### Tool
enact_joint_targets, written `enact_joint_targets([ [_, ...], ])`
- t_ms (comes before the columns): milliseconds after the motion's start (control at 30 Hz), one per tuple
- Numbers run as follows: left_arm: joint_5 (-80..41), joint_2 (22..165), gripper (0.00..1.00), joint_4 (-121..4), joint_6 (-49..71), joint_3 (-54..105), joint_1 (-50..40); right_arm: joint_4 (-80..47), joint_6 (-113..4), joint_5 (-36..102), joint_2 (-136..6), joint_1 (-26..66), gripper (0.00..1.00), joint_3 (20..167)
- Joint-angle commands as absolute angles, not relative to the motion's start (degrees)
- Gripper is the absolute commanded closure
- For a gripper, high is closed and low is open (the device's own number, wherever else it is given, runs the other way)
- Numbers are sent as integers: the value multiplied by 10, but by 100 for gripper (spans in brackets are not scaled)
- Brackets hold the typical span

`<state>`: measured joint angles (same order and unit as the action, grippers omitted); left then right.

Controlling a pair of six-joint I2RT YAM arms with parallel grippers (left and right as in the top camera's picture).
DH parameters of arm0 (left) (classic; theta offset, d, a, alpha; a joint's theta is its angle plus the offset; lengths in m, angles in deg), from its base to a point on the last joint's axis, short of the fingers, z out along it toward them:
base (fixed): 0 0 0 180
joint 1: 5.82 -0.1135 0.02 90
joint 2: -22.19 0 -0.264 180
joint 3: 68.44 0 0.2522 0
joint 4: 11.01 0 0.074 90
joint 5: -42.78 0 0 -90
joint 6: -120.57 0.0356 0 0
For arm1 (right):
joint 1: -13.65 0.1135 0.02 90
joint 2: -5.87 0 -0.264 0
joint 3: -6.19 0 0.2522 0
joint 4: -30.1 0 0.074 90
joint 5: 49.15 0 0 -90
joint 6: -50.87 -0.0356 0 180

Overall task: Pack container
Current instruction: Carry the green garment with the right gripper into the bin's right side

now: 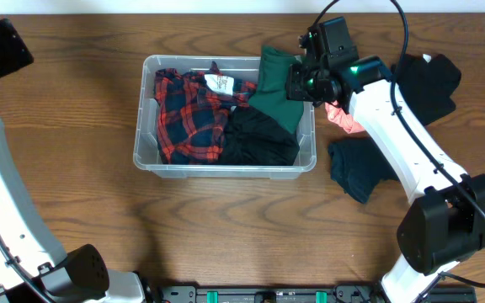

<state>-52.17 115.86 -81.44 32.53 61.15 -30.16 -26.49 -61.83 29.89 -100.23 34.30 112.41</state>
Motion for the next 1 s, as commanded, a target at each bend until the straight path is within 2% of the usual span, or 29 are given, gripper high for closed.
enact_joint_targets([
  [0,-528,1163,2,-815,329,608,-304,-247,-548,227,-994,361,99,1133],
  [167,-528,1163,2,-815,329,608,-304,-178,-544,78,-994,386,99,1133],
  [367,-528,1163,2,-815,329,608,-304,-191,-534,75,-1000,380,99,1133],
  [700,-528,1163,2,-815,329,608,-304,-276,-534,263,-1064,365,99,1132],
  [833,-528,1163,2,-815,329,608,-304,-283,-536,319,-1092,367,89,1132],
  [867,-528,1163,2,-815,329,608,-304,-283,-537,334,-1096,367,84,1132],
  [933,-528,1163,2,-815,329,608,-304,-284,-536,366,-1095,367,66,1133],
  [967,-528,1163,2,-815,329,608,-304,-283,-536,380,-1094,367,63,1135],
])
